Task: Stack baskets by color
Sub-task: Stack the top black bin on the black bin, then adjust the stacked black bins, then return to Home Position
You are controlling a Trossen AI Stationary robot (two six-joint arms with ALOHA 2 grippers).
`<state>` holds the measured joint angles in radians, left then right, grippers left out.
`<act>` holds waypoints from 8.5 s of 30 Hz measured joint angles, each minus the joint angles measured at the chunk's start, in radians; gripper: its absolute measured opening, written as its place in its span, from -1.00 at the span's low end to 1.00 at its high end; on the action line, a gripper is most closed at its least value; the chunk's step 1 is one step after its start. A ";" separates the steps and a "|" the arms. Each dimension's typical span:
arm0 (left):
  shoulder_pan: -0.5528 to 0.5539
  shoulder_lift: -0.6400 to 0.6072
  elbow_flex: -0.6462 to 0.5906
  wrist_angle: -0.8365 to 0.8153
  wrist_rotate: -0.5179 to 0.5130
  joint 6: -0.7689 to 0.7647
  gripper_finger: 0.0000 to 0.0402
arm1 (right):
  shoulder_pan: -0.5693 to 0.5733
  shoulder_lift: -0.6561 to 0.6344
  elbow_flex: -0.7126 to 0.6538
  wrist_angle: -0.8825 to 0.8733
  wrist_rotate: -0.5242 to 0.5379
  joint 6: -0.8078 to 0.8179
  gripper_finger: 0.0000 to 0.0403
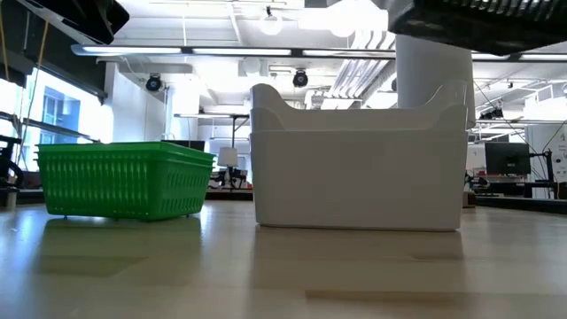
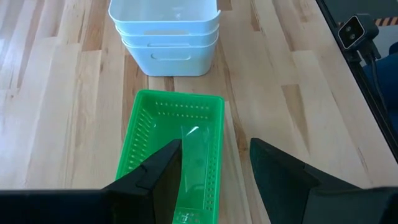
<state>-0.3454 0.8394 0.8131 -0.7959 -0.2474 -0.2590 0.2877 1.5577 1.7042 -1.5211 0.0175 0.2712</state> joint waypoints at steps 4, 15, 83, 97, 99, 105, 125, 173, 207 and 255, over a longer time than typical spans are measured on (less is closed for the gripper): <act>0.000 0.000 0.000 0.000 -0.001 -0.002 -0.12 | -0.001 -0.125 -0.161 0.075 -0.054 0.056 -1.00; 0.000 0.000 0.000 0.000 -0.003 -0.028 -0.12 | -0.001 -0.444 -0.571 0.250 -0.216 0.223 -1.00; 0.079 0.000 0.000 0.039 -0.078 -0.080 -0.12 | 0.299 -0.569 -0.973 0.483 -0.199 0.776 -0.33; 0.092 0.000 0.000 0.039 -0.104 -0.082 -0.12 | 0.448 -0.496 -0.888 0.714 0.036 1.009 -0.42; 0.092 0.000 0.000 0.039 -0.104 -0.081 -0.12 | 0.464 -0.463 -0.888 0.770 -0.001 1.060 -0.42; 0.092 0.000 0.000 0.039 -0.104 -0.079 -0.12 | 0.510 -0.362 -0.888 0.900 -0.080 1.174 -0.42; 0.092 0.000 0.000 0.040 -0.108 -0.079 -0.12 | 0.699 -0.244 -0.887 0.963 -0.130 1.553 -0.42; 0.092 0.000 0.000 0.039 -0.108 -0.078 -0.12 | 0.539 -0.099 -0.887 0.772 -0.077 1.649 -0.42; 0.035 0.093 0.000 0.045 -0.022 -0.107 -0.12 | 0.393 -0.105 -0.887 0.941 0.050 1.342 -0.42; 0.042 0.505 0.000 -0.005 -0.027 -0.166 -0.12 | 0.393 -0.112 -0.626 0.743 0.437 1.045 -0.42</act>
<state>-0.3035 1.3448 0.8131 -0.8008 -0.2742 -0.4255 0.6804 1.4456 1.0779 -0.7784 0.4542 1.3159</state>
